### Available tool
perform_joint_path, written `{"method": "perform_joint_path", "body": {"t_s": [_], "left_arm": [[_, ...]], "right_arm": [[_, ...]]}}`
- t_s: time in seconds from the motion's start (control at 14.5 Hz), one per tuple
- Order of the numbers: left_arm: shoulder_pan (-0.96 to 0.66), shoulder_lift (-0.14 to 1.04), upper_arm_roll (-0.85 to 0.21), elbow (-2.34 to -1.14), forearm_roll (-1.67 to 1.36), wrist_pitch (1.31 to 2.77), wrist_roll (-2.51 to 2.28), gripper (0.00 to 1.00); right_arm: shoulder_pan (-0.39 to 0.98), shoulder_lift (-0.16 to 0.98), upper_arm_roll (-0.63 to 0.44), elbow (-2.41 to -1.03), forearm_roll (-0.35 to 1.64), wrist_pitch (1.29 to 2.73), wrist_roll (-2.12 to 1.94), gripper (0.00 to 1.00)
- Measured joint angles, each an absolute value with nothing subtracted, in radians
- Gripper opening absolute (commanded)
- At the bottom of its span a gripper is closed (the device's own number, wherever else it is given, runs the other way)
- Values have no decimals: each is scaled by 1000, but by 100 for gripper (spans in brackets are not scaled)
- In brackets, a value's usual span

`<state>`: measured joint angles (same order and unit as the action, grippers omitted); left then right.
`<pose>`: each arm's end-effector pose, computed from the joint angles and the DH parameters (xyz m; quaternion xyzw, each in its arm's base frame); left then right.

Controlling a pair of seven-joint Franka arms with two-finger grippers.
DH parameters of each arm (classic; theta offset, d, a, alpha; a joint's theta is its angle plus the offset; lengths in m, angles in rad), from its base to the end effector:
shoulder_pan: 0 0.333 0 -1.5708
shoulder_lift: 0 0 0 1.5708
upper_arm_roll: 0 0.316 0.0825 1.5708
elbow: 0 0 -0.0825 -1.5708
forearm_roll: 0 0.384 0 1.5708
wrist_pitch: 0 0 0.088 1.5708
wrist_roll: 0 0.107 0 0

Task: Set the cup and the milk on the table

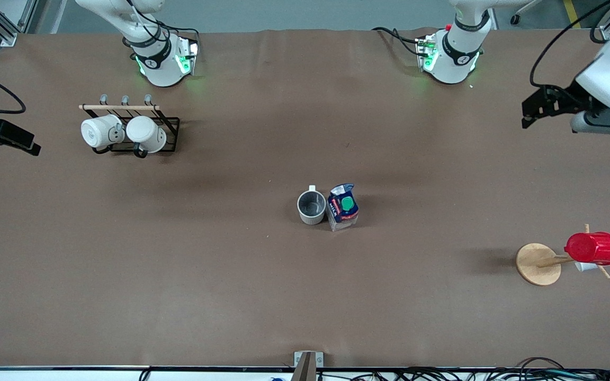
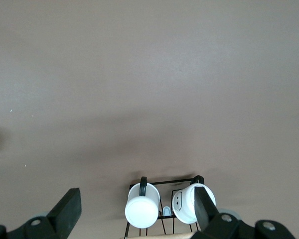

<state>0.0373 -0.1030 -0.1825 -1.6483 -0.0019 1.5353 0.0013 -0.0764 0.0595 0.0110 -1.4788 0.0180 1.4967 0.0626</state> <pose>0.5126 -0.0804 0.6393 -0.9973 0.0727 0.0052 0.0088 0.5646 -0.0351 0.6279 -0.9977 0.0635 0.0208 0.0093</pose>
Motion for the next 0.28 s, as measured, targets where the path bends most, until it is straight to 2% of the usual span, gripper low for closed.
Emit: {"method": "perform_joint_path", "body": {"t_s": [0.28], "left_arm": [[37,-139,-174,-1659,-2,1519,1,100]], "right_arm": [[-77,59,11,-1479,18,1496,63,100]]}}
